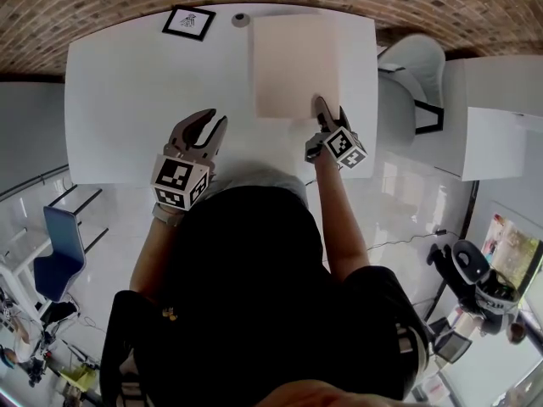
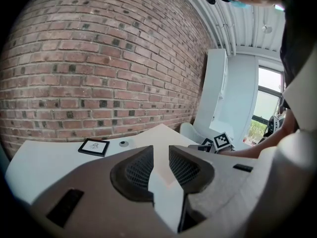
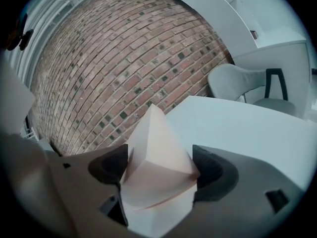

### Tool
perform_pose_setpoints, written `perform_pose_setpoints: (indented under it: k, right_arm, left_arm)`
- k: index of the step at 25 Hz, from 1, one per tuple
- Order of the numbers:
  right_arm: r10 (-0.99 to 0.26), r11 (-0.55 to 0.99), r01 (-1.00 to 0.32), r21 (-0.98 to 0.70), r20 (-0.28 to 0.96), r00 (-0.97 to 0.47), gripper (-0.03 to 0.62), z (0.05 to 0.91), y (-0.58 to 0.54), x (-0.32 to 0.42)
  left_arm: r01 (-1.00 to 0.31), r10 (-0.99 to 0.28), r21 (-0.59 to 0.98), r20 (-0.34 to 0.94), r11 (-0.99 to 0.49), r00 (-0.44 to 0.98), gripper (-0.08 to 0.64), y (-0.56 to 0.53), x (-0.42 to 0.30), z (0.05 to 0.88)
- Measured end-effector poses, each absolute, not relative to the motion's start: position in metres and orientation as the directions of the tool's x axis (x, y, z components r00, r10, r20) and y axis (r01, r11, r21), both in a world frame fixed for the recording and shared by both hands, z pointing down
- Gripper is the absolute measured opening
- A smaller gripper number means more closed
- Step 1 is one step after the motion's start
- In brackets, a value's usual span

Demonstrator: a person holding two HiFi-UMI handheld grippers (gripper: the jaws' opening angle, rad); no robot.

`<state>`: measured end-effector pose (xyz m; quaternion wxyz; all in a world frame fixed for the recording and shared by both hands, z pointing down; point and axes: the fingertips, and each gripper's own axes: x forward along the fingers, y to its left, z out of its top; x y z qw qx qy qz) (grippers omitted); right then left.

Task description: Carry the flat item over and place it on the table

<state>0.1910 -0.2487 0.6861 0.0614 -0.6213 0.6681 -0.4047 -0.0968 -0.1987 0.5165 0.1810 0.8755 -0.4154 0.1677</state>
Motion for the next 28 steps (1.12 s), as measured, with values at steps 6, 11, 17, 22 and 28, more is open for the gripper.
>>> perform_pose_setpoints:
  k: [6,11,17,22,28]
  right_arm:
    - [-0.867,-0.137,-0.754,-0.643,0.446,-0.223,0.408,0.706,-0.242,0.196]
    - [-0.850,-0.196,-0.754,-0.627,0.492,-0.188,0.410,0.717,-0.236,0.206]
    - [-0.856,-0.216,-0.720,-0.660,0.482,-0.185,0.410,0.718,-0.233,0.217]
    - [-0.874,-0.214,-0.681,-0.700,0.449,-0.187,0.352,0.707,-0.226,0.226]
    - [-0.904,-0.099,-0.695,-0.712,0.357,-0.237,0.146,0.659,-0.221,0.223]
  left_arm:
    - [-0.784,-0.657,0.174,0.457,-0.595,0.600,0.100,-0.191,-0.088,0.519]
    - [-0.783,-0.654,0.166,0.463,-0.599,0.598,0.100,-0.185,-0.081,0.520]
    - [-0.785,-0.656,0.157,0.464,-0.600,0.595,0.100,-0.180,-0.074,0.519]
    - [-0.786,-0.662,0.152,0.458,-0.599,0.594,0.100,-0.176,-0.065,0.516]
    - [-0.795,-0.687,0.143,0.428,-0.590,0.587,0.100,-0.173,-0.056,0.504]
